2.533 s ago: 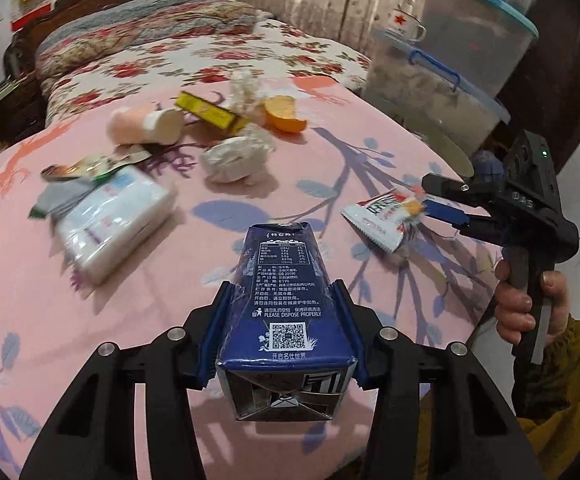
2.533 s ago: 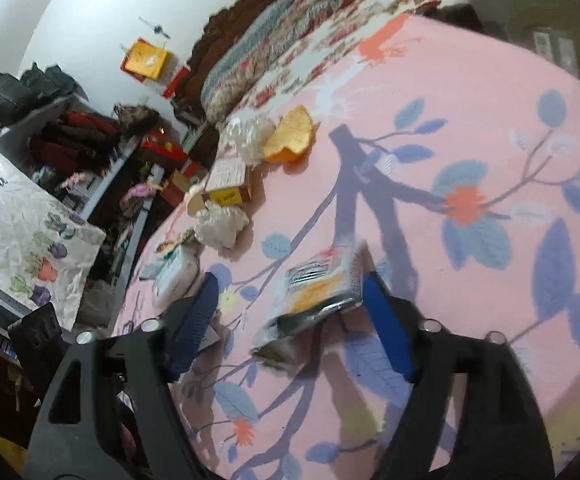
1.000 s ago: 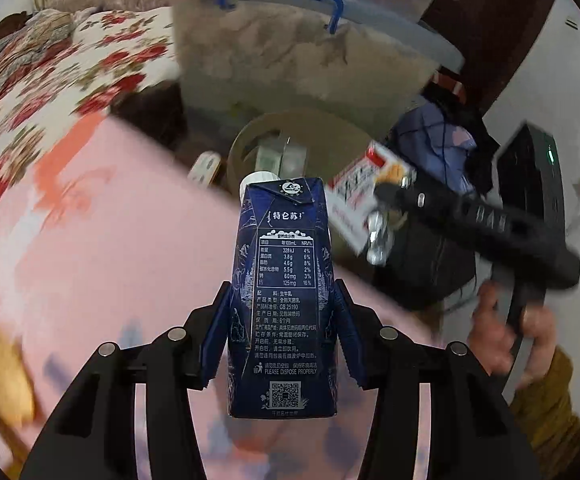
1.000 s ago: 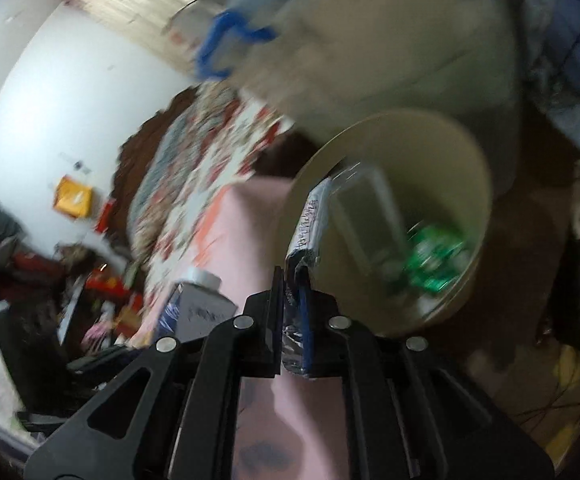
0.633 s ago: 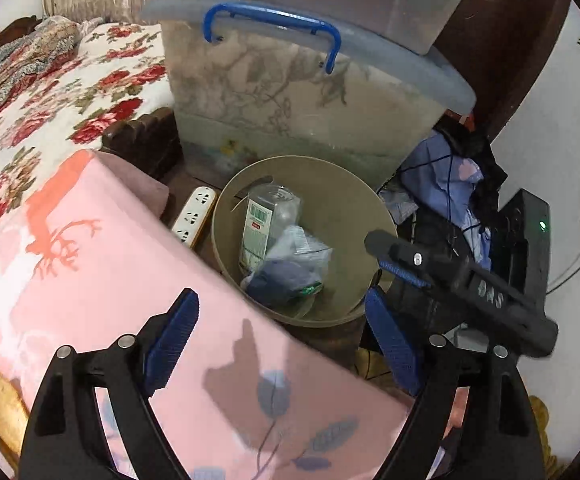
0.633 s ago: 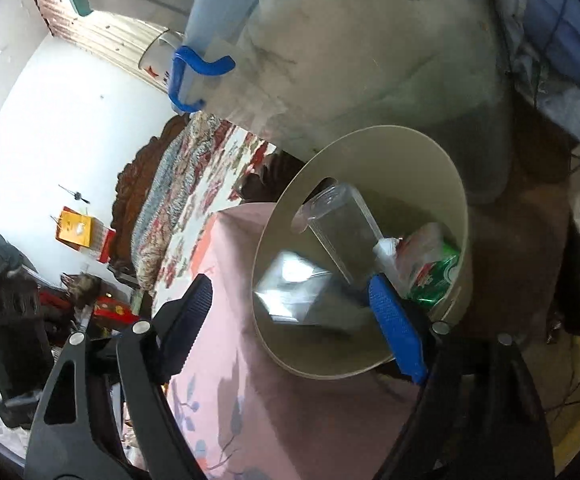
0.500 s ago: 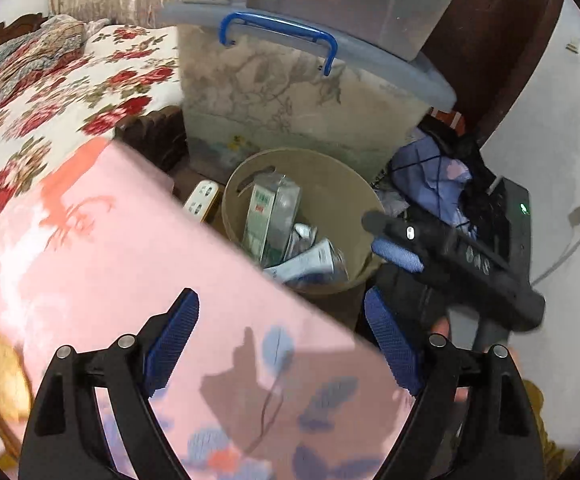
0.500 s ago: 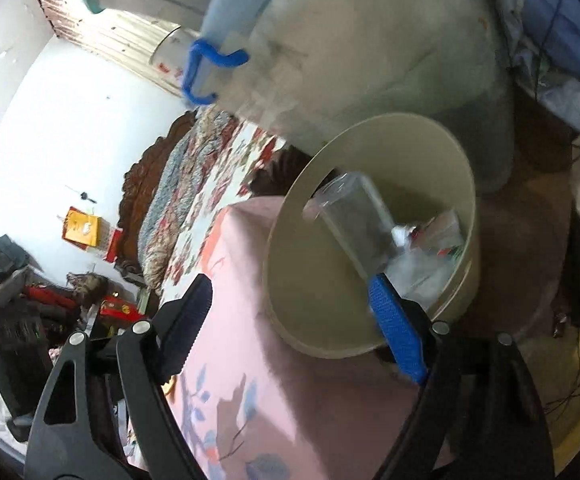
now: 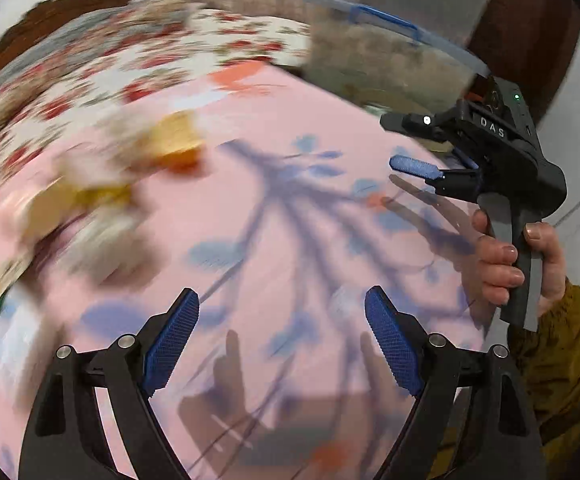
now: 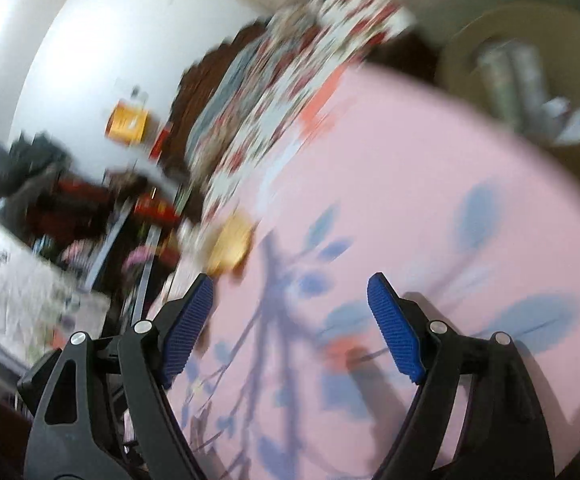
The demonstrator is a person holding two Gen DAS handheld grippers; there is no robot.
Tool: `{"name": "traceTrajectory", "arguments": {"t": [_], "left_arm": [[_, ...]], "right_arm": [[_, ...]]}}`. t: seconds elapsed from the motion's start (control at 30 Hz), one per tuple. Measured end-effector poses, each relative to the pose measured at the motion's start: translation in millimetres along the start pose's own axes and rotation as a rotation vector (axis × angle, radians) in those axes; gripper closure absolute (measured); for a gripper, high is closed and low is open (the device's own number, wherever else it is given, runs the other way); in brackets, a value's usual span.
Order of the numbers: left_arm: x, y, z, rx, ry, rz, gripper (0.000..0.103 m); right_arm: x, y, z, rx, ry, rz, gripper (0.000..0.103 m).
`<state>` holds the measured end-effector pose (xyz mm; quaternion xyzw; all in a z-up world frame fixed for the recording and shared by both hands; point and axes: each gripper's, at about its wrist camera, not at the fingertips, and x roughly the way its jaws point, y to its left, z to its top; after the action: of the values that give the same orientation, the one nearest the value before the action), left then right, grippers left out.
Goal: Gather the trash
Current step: 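Return both open tools over the remaining trash on the bed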
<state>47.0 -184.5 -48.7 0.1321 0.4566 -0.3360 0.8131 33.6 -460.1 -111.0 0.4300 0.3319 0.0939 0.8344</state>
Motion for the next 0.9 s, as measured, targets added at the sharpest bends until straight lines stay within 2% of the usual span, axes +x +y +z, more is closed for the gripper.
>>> {"name": "traceTrajectory", "arguments": {"t": [0.1, 0.27, 0.37, 0.47, 0.6, 0.67, 0.77, 0.9], "left_arm": [[-28.3, 36.2, -23.3, -0.059, -0.034, 0.109, 0.021], [-75.2, 109.3, -52.2, -0.19, -0.131, 0.31, 0.012], [-81.5, 150.4, -60.9, -0.272, -0.134, 0.358, 0.012], [-76.7, 180.3, -70.0, -0.338, -0.128, 0.344, 0.012], [-58.4, 199.7, -72.9, -0.364, -0.105, 0.297, 0.012], [-52.1, 204.7, -73.8, -0.382, -0.107, 0.222, 0.013], [-46.2, 189.7, -74.2, -0.375, -0.087, 0.036, 0.016], [-57.9, 161.5, -81.5, -0.294, -0.113, -0.002, 0.015]], "right_arm": [[39.0, 36.0, -20.5, -0.062, 0.088, 0.014, 0.023], [96.0, 93.8, -49.2, -0.179, 0.198, 0.015, 0.022], [118.4, 116.3, -57.8, -0.219, 0.218, -0.006, 0.02], [135.1, 129.6, -63.2, -0.23, 0.223, -0.022, 0.02], [153.7, 136.6, -63.1, -0.225, 0.235, -0.042, 0.02], [161.5, 140.3, -63.9, -0.228, 0.239, -0.052, 0.02], [165.0, 144.5, -67.6, -0.227, 0.257, -0.044, 0.02], [158.5, 152.8, -72.2, -0.277, 0.237, -0.063, 0.02]]}}
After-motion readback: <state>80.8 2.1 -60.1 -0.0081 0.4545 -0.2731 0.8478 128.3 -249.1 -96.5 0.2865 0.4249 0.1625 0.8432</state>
